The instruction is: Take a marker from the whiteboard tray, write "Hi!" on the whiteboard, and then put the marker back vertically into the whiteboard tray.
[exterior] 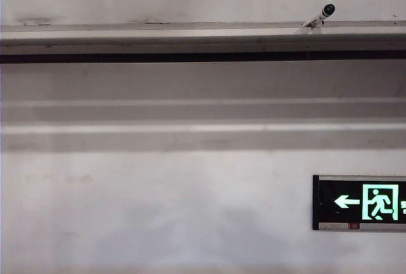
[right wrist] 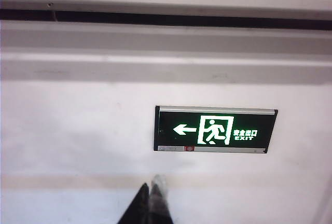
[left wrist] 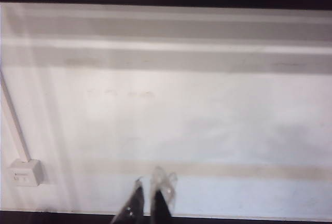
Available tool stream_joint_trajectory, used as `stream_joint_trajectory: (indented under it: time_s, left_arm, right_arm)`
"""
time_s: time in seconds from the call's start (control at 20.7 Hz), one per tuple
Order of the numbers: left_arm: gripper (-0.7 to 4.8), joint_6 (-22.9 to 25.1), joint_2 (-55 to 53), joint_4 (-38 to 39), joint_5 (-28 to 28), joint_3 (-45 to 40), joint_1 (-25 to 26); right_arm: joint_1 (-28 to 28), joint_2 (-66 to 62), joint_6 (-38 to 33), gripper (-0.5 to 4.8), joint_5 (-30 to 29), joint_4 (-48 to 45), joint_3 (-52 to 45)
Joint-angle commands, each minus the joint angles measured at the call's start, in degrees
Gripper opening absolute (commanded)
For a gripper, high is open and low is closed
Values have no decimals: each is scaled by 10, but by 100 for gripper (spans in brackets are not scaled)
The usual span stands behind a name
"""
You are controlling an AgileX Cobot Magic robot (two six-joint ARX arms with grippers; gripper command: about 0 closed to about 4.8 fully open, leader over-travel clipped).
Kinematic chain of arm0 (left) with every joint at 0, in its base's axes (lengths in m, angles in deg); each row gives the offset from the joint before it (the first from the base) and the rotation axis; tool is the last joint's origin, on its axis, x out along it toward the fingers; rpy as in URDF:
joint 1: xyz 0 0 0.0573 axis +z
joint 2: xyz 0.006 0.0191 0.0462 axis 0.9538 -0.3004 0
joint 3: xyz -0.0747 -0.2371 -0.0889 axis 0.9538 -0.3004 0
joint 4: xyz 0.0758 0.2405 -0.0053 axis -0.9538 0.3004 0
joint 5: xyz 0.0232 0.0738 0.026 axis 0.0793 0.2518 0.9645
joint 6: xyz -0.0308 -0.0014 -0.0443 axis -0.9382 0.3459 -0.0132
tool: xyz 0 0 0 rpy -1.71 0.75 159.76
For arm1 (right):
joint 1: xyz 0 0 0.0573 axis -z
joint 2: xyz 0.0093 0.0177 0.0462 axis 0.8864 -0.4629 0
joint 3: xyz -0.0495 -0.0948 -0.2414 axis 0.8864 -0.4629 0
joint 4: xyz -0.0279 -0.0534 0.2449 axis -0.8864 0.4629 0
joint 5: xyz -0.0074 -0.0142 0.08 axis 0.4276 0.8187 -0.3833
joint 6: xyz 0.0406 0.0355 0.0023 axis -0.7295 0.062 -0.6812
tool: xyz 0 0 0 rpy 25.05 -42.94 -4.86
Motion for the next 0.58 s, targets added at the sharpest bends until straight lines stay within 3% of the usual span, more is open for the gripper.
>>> stream_joint_trajectory:
  time_s: [0.05, 0.39, 0.58]
  left_arm:
    - [25, 0, 0, -7, -2, 0, 0]
    - [3, 0, 1, -7, -2, 1, 0]
    - [-6, -3, 0, -4, -2, 47, 0]
  right_arm:
    - [0, 1, -1, -5, 2, -6, 2]
    - [0, 1, 17, -5, 3, 17, 23]
    - [-1, -4, 17, -5, 3, 46, 96]
